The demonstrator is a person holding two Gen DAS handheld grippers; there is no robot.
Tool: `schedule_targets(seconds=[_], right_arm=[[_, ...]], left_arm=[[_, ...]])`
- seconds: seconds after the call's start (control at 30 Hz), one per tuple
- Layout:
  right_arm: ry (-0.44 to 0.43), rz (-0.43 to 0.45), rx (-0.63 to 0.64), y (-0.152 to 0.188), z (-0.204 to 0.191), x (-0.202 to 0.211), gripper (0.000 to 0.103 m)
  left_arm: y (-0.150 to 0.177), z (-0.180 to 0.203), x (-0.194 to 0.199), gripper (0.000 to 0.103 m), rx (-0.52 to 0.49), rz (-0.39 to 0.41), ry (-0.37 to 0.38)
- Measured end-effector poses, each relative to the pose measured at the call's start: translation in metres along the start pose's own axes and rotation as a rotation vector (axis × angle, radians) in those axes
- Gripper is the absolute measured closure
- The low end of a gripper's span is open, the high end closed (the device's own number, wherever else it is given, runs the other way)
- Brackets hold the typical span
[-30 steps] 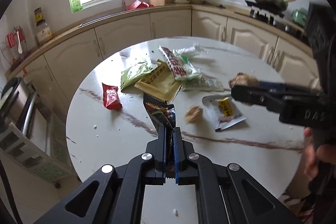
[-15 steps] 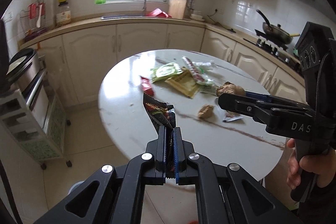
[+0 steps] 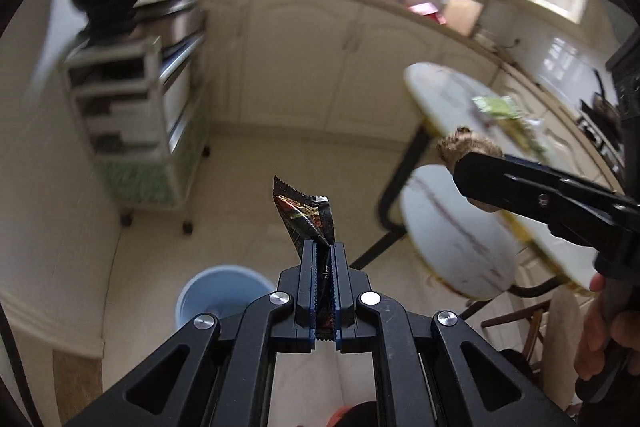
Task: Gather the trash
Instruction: 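Carry wrapper and ginger over the blue bin and open both tools, then move both open tools back to the table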
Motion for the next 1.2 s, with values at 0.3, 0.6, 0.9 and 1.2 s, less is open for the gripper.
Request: schedule_targets(seconds=[0.3, 0.6, 0.9, 1.2], right_arm=[[-0.014, -0.128, 0.039, 0.013, -0.029, -0.098, 0.041], [-0.116, -0.232, -0.017, 0.034, -0.038, -0.166, 0.039], [-0.061, -0.141, -0.005, 0.015, -0.039, -0.132, 0.017], [0.127, 0.097, -0.022, -0.026, 0.009, 0.007, 0.010]], left_arm=[[-0.005, -0.075, -0.046, 0.101, 0.105, -0.092, -0.078], [-0.003, -0.127, -0.038, 0.088, 0.202, -0.114, -0.290], [-0.014, -0.098, -0.011, 0.068, 0.211, -0.045, -0.270], [-0.016, -0.007, 0.041, 0.031, 0.076, 0.088, -0.137]])
Point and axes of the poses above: each gripper's, at about its wrist camera, not at the fingertips, and x roughly against the way its jaws point, z to its right, y to its underside, the point moved 6 cm from there along -x, roughly the way its jaws point, and after that the axes turned 7 degrees about x, right-handed, at the moved point
